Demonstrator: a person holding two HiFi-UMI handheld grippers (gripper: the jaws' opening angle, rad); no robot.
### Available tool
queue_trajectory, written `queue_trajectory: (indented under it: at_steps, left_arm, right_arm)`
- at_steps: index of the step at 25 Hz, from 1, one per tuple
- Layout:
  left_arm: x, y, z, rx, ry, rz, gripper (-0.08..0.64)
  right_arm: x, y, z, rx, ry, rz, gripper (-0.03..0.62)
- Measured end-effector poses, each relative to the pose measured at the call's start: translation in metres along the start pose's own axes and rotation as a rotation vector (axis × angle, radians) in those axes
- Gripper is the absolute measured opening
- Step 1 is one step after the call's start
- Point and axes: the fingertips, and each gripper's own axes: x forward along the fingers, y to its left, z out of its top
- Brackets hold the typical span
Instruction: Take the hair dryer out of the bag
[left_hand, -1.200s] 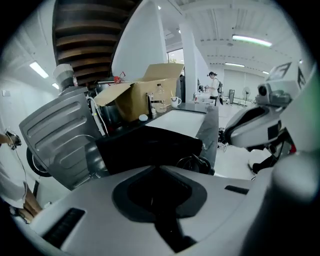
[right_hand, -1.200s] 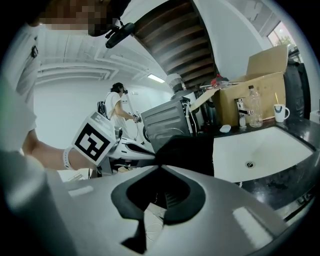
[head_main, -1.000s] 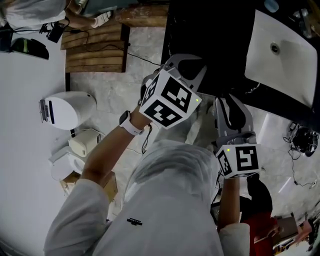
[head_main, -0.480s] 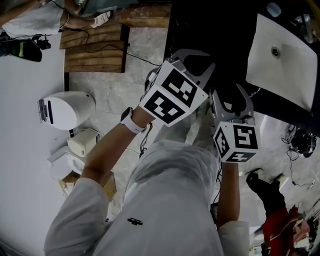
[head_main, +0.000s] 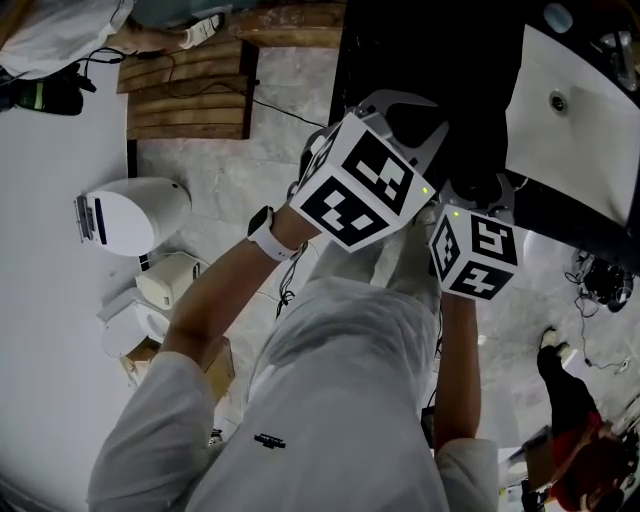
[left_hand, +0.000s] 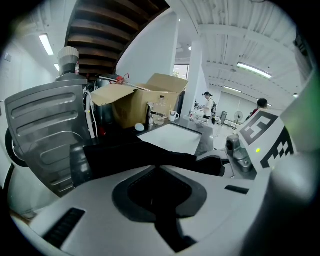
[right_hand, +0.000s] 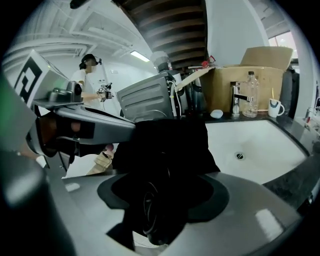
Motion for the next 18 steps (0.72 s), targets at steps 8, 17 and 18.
queue_trajectory:
  at_steps: [8,17,18]
  left_arm:
    - [-0.001,0.002,0.003,-0.029,-0.037,0.004,0.026]
    - [0.001,0.008,-0.003,-0.034,-0.034,-0.003,0.026]
    - [0.001,0.008,-0.004,-0.035,-0.034,-0.004,0.026]
  right_arm:
    - [0.019,-0.009,-0.006,0.066,0.027,-0.081,0.264]
    - [0.035,-0.014,-0.009,0.086,0.071,-0.138,0.265]
    - [0.038,-0.013,-0.011,0.087,0.086,-0.143,0.271]
